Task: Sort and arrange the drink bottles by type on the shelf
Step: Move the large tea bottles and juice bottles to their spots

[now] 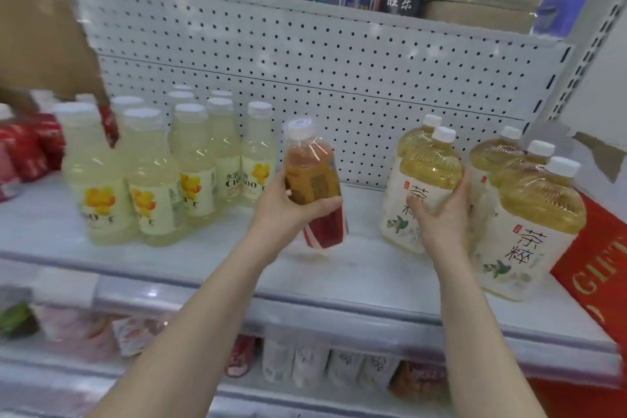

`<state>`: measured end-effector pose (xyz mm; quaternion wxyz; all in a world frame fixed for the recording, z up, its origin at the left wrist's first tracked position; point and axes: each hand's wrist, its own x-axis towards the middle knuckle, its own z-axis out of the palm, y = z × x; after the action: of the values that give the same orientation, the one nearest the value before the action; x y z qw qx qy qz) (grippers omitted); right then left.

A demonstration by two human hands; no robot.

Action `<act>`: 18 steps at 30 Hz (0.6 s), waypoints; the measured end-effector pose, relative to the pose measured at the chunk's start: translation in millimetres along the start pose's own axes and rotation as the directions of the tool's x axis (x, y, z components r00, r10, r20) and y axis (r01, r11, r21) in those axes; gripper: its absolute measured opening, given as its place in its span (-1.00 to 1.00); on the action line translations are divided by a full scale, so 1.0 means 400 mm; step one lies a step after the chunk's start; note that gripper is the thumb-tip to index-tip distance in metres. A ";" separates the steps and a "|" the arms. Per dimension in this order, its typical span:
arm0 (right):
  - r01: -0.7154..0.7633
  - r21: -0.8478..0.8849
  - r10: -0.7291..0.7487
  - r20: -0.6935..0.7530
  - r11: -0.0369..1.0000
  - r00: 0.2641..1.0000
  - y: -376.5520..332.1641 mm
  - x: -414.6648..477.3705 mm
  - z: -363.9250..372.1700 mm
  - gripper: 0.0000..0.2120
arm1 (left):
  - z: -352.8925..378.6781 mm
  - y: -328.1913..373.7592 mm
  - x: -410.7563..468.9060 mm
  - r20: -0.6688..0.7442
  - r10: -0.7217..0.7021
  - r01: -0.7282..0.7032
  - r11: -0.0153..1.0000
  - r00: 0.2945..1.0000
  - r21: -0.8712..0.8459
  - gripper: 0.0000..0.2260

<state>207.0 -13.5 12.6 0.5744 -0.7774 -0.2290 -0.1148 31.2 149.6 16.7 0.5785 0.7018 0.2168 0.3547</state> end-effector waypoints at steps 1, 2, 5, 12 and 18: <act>0.000 -0.022 0.000 -0.015 1.000 1.000 -0.012 -0.016 0.002 -0.10 | -0.018 0.010 -0.031 -0.040 0.003 -0.006 0.998 0.999 -0.063 -0.57; -0.004 -0.051 0.003 -0.035 0.999 0.999 -0.023 -0.036 0.004 -0.11 | -0.041 0.018 -0.060 -0.074 0.004 -0.014 0.992 0.997 -0.127 -0.57; 0.068 -0.096 -0.078 -0.096 0.993 0.992 -0.046 -0.112 0.027 -0.20 | -0.119 0.035 -0.155 -0.156 -0.012 -0.023 0.976 0.988 -0.216 -0.49; 0.280 0.027 -0.281 0.143 0.960 0.949 -0.116 -0.340 0.168 -0.54 | -0.300 -0.023 -0.362 -0.381 -0.110 -0.005 0.957 0.918 -0.288 -0.54; 0.411 0.170 -0.441 0.462 0.896 0.769 -0.262 -0.532 0.354 -0.64 | -0.515 -0.062 -0.474 -0.525 -0.155 -0.031 0.944 0.837 -0.327 -0.59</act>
<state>-40.9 97.4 -37.7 0.4789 -0.6912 -0.5401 -0.0348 -244.3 155.7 -37.9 0.6112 0.4604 0.3338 0.5505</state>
